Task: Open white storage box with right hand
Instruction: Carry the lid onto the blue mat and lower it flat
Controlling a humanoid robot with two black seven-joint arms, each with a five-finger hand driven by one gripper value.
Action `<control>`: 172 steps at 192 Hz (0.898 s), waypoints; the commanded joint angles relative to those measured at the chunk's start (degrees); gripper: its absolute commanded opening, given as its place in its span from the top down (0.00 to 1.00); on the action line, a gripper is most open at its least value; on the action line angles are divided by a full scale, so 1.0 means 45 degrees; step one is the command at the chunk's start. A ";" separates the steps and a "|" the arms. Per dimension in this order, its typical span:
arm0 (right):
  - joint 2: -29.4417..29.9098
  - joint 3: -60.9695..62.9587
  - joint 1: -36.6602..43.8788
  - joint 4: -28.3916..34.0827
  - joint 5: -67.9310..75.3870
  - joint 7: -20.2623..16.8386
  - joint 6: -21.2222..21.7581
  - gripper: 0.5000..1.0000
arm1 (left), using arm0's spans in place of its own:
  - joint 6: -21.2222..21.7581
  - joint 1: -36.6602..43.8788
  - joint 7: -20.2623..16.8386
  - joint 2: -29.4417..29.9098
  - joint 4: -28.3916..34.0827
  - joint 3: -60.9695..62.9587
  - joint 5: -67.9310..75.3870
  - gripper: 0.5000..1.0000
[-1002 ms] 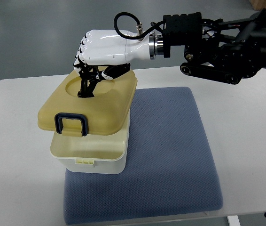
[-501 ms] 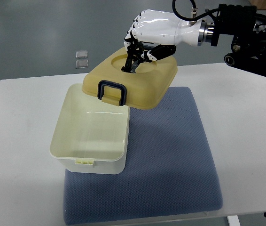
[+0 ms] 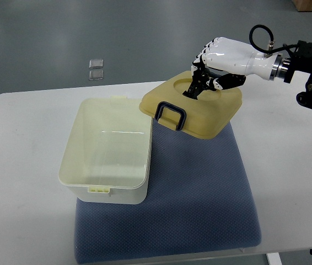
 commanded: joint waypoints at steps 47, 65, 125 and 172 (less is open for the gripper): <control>-0.0559 0.0746 -0.1290 -0.0531 -0.0188 0.0000 -0.0098 1.00 | 0.0002 0.0002 -0.0008 0.0000 0.0006 -0.0002 0.0000 0.00; -0.0481 0.0785 -0.1719 -0.0609 -0.0598 0.0000 -0.0567 1.00 | 0.0002 0.0002 0.0012 0.0000 -0.0013 -0.0002 0.0000 0.00; 0.0027 0.0863 -0.2599 -0.0550 -0.1907 0.0000 -0.1172 1.00 | 0.0002 0.0002 0.0012 0.0000 0.0006 -0.0002 0.0000 0.00; 0.0808 0.0922 -0.2599 -0.0472 -0.2922 0.0000 -0.1368 1.00 | 0.0002 0.0002 -0.0008 0.0000 0.0006 -0.0002 0.0000 0.00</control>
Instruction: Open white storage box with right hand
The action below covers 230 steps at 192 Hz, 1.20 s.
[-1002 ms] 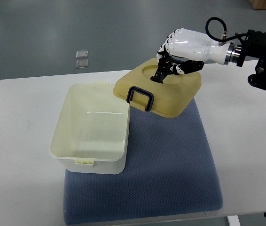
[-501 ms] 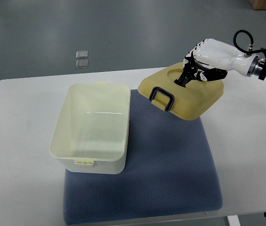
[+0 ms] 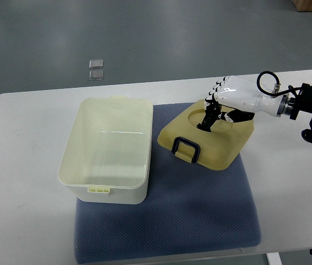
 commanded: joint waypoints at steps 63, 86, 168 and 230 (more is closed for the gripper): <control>0.0782 -0.0018 -0.0509 0.0051 -0.1192 0.0001 -0.0098 0.93 | -0.0003 0.0002 -0.0007 0.0000 0.0006 0.0020 0.0000 0.00; 0.0782 -0.0037 -0.0704 0.0032 -0.1192 0.0001 -0.0098 0.42 | -0.0003 0.0002 -0.0007 0.0000 0.0006 0.0001 0.0000 0.00; 0.0060 0.0021 -0.0002 0.0012 -0.1134 0.0001 0.0136 0.23 | -0.0003 0.0002 -0.0007 0.0000 -0.0013 0.0001 0.0000 0.00; -0.0097 0.5939 -0.0373 0.0169 -0.0665 0.0001 0.4511 0.23 | -0.0003 0.0002 -0.0007 0.0000 -0.0013 0.0001 0.0000 0.00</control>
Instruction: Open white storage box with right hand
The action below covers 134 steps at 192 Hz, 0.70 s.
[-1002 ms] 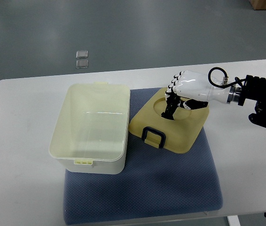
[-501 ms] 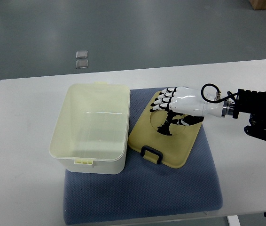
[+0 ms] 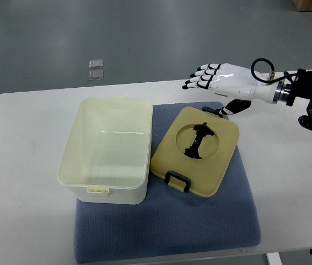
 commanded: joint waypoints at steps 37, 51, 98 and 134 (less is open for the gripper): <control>0.1360 0.6873 -0.2026 -0.0072 0.4362 0.0000 0.5992 0.23 | 0.0002 0.0002 0.0016 0.0000 0.0007 0.0020 0.0000 0.00; 0.1789 0.7537 -0.2261 -0.0268 0.6745 -0.0356 0.6383 0.23 | 0.0002 0.0002 -0.0004 0.0000 -0.0013 0.0000 0.0000 0.00; 0.2902 0.7772 -0.3256 -0.1322 1.3345 -0.4242 0.6324 0.22 | 0.0002 0.0002 0.0016 0.0000 0.0007 0.0000 0.0000 0.00; 0.3664 0.8573 -0.3921 -0.1791 1.4323 -0.5297 0.6441 0.17 | 0.0002 0.0002 -0.0004 0.0000 0.0007 0.0000 0.0000 0.00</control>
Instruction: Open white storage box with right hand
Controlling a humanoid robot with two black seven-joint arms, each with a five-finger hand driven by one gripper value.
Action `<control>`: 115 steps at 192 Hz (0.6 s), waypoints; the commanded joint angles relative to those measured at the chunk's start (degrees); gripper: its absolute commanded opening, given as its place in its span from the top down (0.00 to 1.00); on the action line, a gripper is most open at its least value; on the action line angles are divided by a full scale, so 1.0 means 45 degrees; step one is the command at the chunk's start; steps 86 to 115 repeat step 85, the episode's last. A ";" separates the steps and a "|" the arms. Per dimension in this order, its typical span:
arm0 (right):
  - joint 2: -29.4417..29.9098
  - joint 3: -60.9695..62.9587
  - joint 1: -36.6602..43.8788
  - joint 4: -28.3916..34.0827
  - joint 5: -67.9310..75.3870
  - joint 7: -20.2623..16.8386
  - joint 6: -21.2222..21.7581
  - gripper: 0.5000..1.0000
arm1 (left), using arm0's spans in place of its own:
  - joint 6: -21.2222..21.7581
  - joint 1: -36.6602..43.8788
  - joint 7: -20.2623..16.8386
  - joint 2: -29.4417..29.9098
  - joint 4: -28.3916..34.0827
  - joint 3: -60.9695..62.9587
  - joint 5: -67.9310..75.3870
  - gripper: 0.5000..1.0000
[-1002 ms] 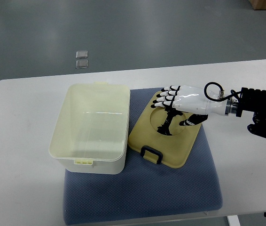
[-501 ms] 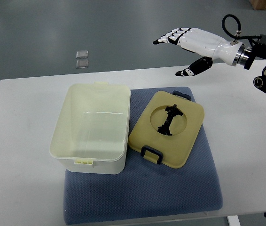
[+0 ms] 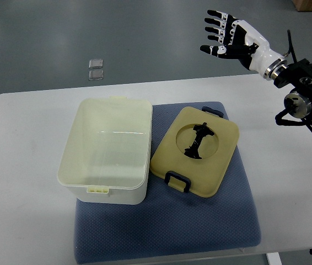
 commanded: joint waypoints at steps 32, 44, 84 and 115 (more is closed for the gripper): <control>0.0890 0.1269 -0.0975 -0.0343 0.0407 -0.1191 0.0050 0.14 | -0.0003 0.0000 -0.0008 0.0000 -0.0015 -0.0003 0.0000 0.00; 0.0949 0.1288 -0.1034 -0.0520 0.0426 -0.1191 0.0148 0.14 | -0.0003 0.0000 -0.0008 0.0000 0.0005 -0.0003 0.0000 0.00; 0.1300 0.1327 -0.0936 -0.0793 0.0387 -0.1132 -0.0027 0.14 | -0.0003 -0.0020 -0.0008 0.0000 0.0005 -0.0003 0.0000 0.00; 0.1300 0.1327 -0.0936 -0.0793 0.0387 -0.1132 -0.0027 0.14 | -0.0003 -0.0020 -0.0008 0.0000 0.0005 -0.0003 0.0000 0.00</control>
